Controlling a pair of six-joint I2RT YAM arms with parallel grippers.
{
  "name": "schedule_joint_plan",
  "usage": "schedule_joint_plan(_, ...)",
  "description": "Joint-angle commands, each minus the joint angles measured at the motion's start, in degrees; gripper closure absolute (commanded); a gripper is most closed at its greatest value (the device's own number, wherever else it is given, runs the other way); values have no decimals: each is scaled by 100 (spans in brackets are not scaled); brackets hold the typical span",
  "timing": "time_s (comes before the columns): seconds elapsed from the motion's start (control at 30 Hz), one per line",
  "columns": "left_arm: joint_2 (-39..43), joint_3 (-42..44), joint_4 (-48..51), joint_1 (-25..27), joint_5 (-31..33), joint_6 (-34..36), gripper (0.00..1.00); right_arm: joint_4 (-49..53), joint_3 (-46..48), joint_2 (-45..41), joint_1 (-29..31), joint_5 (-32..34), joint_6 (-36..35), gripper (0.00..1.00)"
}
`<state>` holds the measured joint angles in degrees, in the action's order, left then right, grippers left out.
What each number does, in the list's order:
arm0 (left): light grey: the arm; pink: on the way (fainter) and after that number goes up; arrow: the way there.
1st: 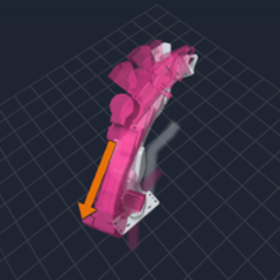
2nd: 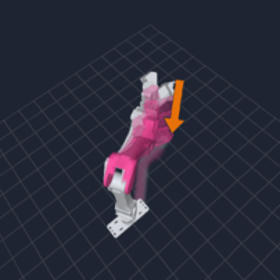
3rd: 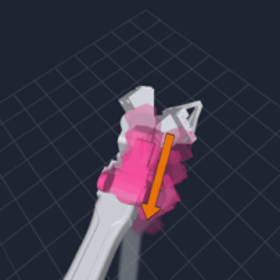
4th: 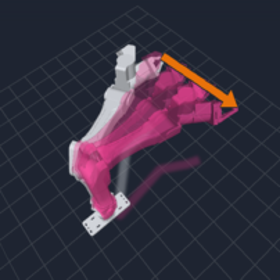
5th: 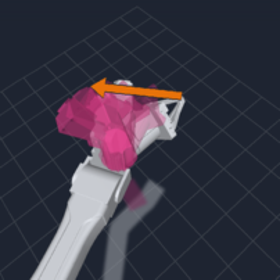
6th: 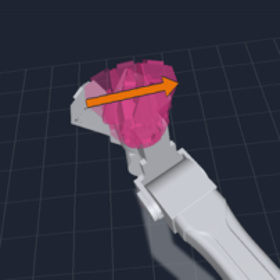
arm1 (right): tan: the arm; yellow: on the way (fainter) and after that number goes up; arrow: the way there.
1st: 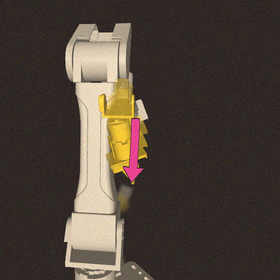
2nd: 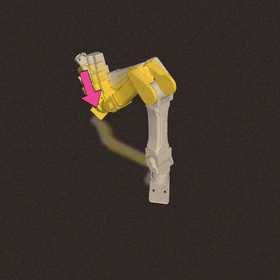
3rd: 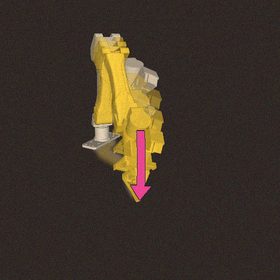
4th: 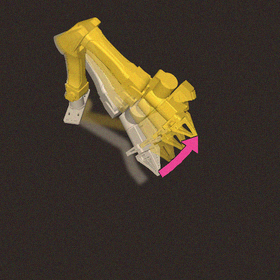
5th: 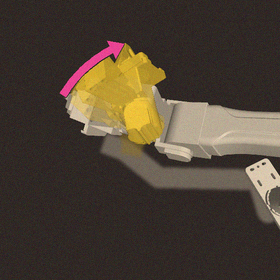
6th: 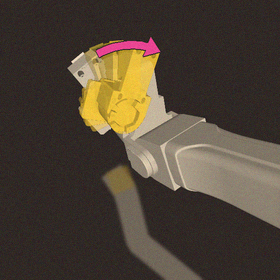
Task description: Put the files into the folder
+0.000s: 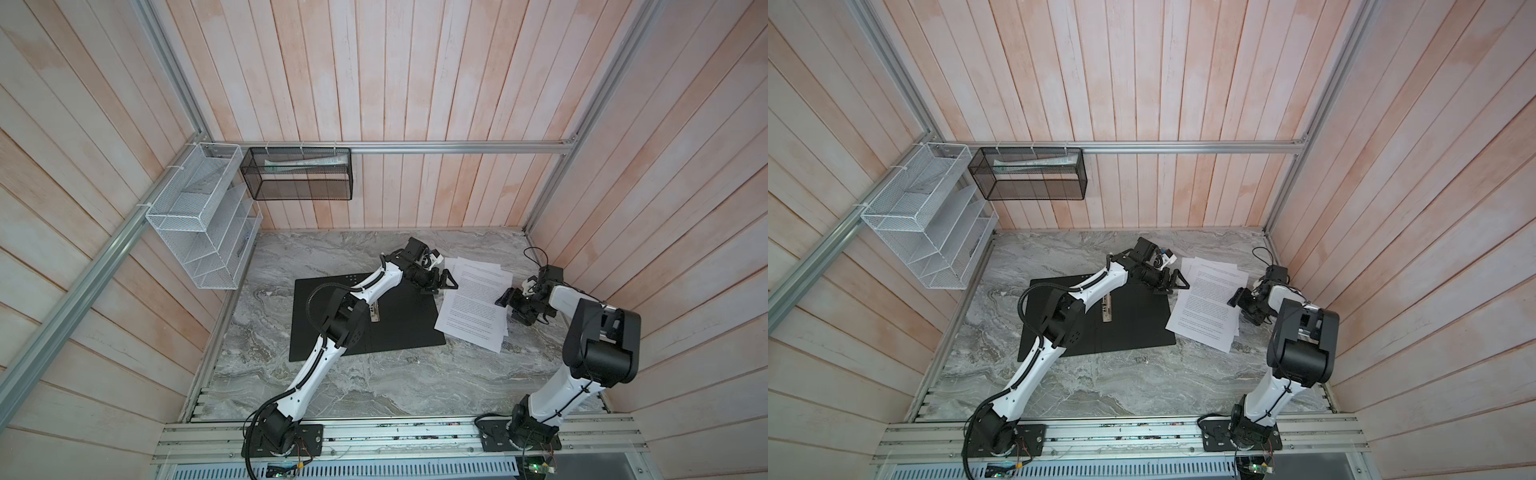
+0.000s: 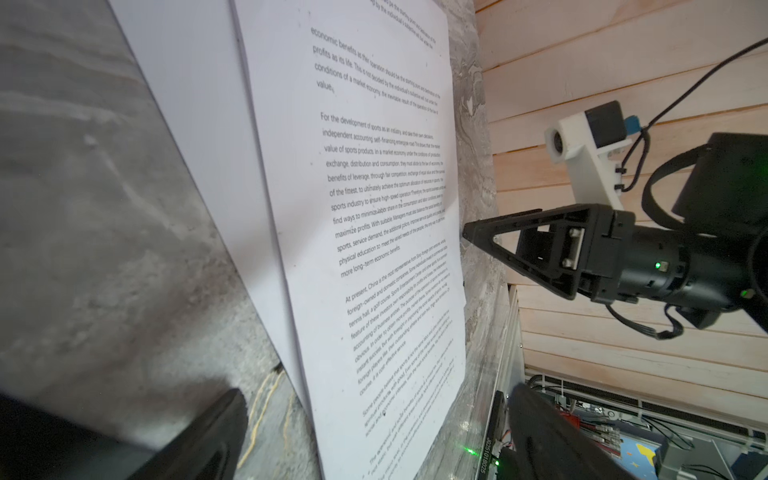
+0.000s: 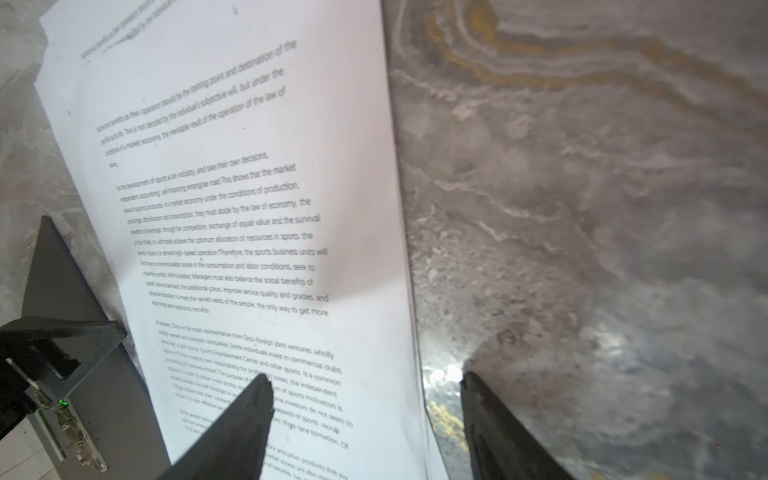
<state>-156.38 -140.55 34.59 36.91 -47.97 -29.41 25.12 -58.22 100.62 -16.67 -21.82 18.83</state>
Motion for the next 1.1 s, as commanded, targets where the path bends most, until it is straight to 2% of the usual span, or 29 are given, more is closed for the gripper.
schedule_joint_plan(0.0,-358,-60,71,43,-15,-73,0,595,293,445,102,-190,-89,27)
schedule_joint_plan(0.63,-473,73,-16,72,35,-223,0,470,614,272,119,-1410,-95,27)
schedule_joint_plan(1.07,37,155,-177,65,-507,-314,0,425,684,-199,-17,-1777,26,29)
